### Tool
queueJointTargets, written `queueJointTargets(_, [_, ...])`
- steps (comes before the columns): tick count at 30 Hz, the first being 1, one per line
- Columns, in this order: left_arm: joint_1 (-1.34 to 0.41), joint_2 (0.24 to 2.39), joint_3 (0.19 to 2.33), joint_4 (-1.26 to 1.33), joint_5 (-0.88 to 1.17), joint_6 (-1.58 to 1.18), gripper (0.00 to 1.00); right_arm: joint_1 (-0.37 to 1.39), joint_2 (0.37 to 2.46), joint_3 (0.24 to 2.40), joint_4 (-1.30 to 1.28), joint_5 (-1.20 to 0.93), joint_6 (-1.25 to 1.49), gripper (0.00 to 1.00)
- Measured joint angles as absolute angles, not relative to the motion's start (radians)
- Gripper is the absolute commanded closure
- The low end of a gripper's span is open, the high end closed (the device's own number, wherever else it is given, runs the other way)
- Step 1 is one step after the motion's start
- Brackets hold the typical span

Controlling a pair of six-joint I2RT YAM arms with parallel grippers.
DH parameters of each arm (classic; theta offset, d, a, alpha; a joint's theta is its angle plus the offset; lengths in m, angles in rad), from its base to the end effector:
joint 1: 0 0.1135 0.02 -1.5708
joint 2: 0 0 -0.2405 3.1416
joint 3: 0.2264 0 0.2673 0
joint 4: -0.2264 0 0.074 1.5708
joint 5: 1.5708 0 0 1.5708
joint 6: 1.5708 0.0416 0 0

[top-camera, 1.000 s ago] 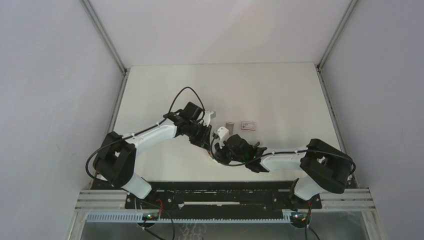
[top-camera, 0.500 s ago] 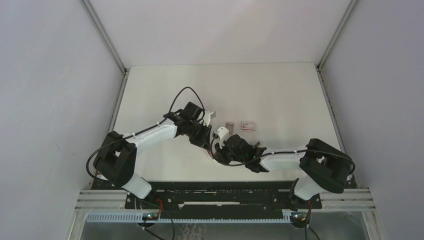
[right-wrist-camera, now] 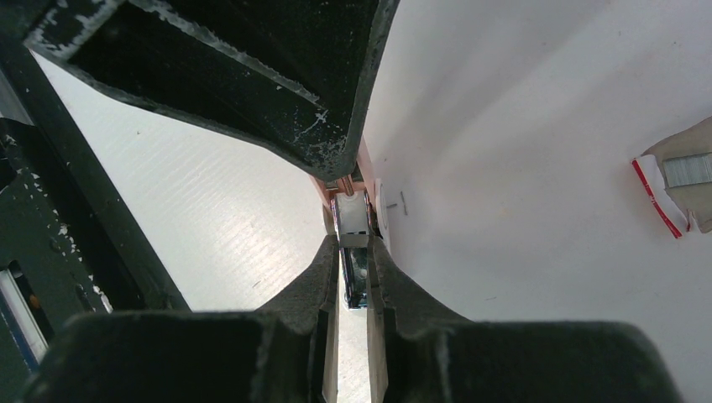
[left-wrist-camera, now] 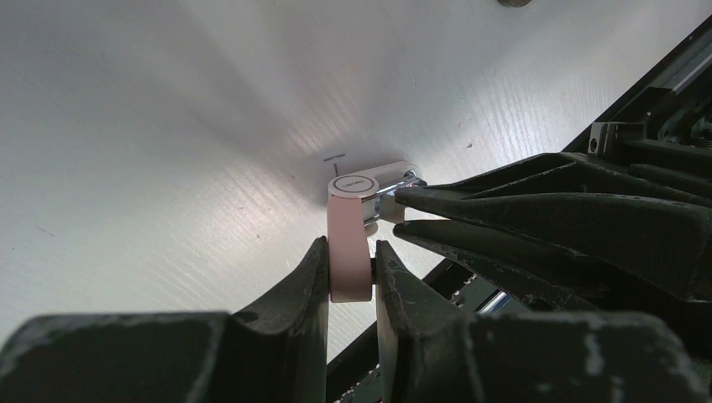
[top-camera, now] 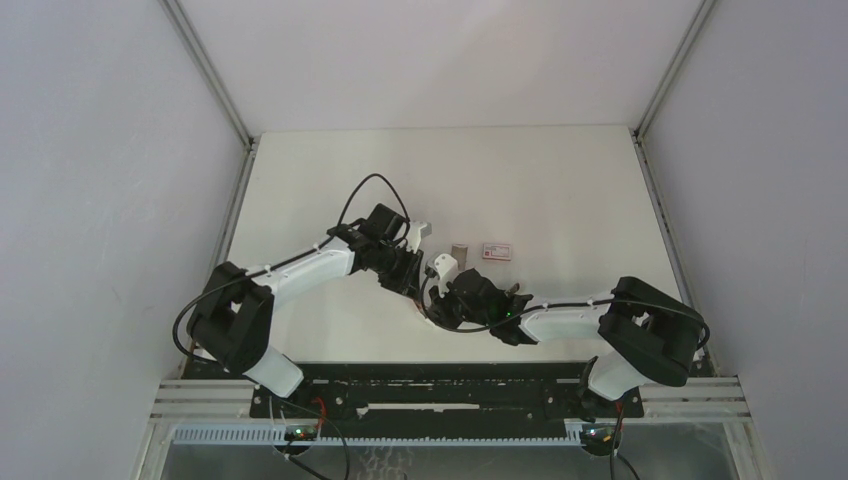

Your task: Load the staples into the stapler

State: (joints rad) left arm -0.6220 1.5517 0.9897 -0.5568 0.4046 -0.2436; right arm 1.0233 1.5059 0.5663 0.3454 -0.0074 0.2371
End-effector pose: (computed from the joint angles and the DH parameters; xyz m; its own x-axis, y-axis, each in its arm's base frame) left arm 0.2479 -0.1979 0.1650 -0.8724 0.3526 -0.3385 0.4791 0.7542 -0.4490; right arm 0.1571 0.2583 0.1139 -0.4846 -0.3436 -0.8044 -0.7646 0.6132 0.1987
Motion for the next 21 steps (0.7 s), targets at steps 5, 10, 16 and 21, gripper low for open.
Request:
queueJointTargets(5, [-0.622, 1.552, 0.99, -0.556, 0.404, -0.243, 1.0, 1.023, 1.508, 0.572, 0.337, -0.007, 0.228, 0.95])
queueJointTargets(10, [-0.621, 1.553, 0.99, -0.556, 0.404, -0.243, 1.0, 1.023, 1.509, 0.577, 0.328, -0.009, 0.218, 0.95])
queueJointTargets(16, [-0.621, 1.553, 0.99, -0.557, 0.405, -0.242, 1.0, 1.012, 1.509, 0.591, 0.299, -0.03, 0.2, 0.95])
queueJointTargets(21, [-0.621, 1.553, 0.99, -0.557, 0.404, -0.242, 1.0, 0.997, 1.509, 0.598, 0.282, -0.055, 0.193, 0.95])
